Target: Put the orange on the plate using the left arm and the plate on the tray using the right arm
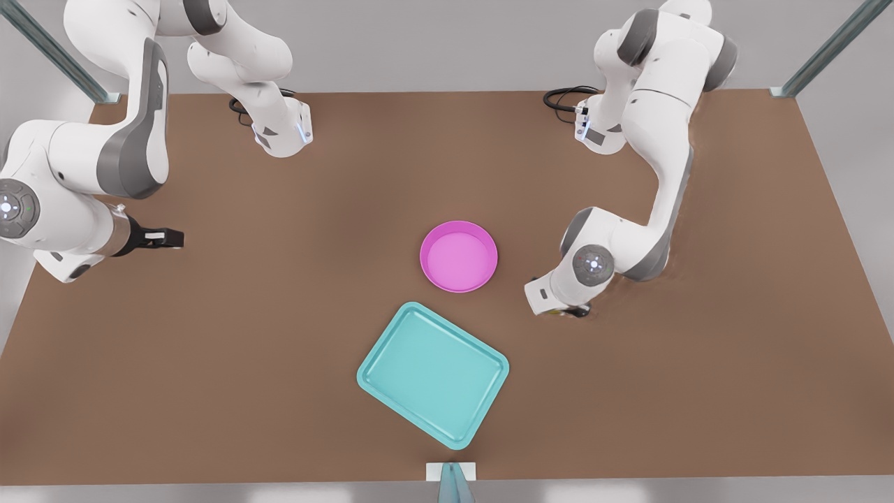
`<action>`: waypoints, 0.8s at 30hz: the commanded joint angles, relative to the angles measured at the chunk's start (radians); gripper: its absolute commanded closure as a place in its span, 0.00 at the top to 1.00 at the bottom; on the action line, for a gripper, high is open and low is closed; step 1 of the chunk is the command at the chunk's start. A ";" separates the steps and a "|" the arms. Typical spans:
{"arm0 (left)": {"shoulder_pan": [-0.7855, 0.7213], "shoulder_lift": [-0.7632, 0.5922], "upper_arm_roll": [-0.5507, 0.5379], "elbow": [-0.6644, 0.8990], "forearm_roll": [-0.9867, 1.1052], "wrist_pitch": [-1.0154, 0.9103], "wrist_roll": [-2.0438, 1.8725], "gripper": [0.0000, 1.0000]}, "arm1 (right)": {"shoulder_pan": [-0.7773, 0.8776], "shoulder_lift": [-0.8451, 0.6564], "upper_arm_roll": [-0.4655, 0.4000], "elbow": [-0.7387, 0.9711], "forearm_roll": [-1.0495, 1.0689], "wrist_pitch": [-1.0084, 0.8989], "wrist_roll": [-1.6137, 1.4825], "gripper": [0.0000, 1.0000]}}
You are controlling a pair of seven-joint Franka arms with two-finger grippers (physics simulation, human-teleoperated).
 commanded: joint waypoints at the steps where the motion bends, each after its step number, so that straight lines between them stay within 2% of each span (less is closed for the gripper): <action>1: -0.112 0.046 -0.027 0.077 -0.059 -0.180 -0.812 0.58 | 0.000 -0.001 -0.002 -0.003 0.000 0.002 -0.005 1.00; 7: -0.250 0.141 -0.028 0.120 -0.097 -0.166 -0.943 0.59 | 0.003 0.000 -0.002 -0.009 0.002 0.003 -0.003 1.00; 8: -0.250 0.150 -0.028 0.123 -0.091 -0.164 -0.941 0.65 | 0.003 0.000 -0.002 -0.009 0.002 0.003 -0.003 1.00; 9: -0.249 0.165 -0.024 0.123 -0.082 -0.155 -0.929 0.93 | 0.003 0.000 -0.002 -0.010 0.002 0.003 -0.003 1.00; 10: -0.249 0.170 -0.019 0.122 -0.077 -0.149 -0.927 1.00 | 0.003 0.000 -0.002 -0.009 0.004 0.003 -0.003 1.00; 13: -0.243 0.167 -0.013 0.125 -0.077 -0.166 -0.933 1.00 | 0.007 0.005 -0.002 -0.009 0.004 0.003 -0.002 1.00; 14: -0.215 0.115 0.031 0.165 -0.089 -0.303 -0.909 1.00 | 0.006 0.005 -0.002 -0.010 0.004 0.003 -0.003 1.00; 16: -0.083 -0.042 0.146 0.307 -0.094 -0.759 -0.593 1.00 | 0.015 0.019 0.000 -0.016 0.007 0.017 -0.002 1.00; 17: -0.025 -0.103 0.222 0.356 -0.094 -0.842 -0.468 1.00 | 0.052 0.060 0.006 -0.070 0.028 0.017 -0.003 1.00; 18: -0.016 -0.129 0.283 0.358 -0.094 -0.854 -0.366 1.00 | 0.082 0.103 0.006 -0.087 0.141 0.032 0.003 1.00; 20: -0.011 -0.158 0.443 0.392 -0.096 -0.862 -0.161 1.00 | 0.193 0.108 0.006 -0.263 0.249 0.333 0.052 1.00; 21: 0.029 -0.212 0.438 0.375 -0.090 -0.844 -0.125 1.00 | 0.247 0.108 0.006 -0.317 0.289 0.439 0.064 1.00; 22: 0.202 -0.278 0.231 0.294 -0.051 -0.700 -0.137 1.00 | 0.296 0.099 0.006 -0.417 0.319 0.609 0.075 1.00; 23: 0.262 -0.323 0.155 0.220 -0.025 -0.686 -0.133 1.00 | 0.336 0.080 0.007 -0.515 0.353 0.759 0.075 1.00; 24: 0.333 -0.329 0.058 0.209 -0.013 -0.667 -0.130 1.00 | 0.371 0.077 0.015 -0.589 0.384 0.876 0.076 1.00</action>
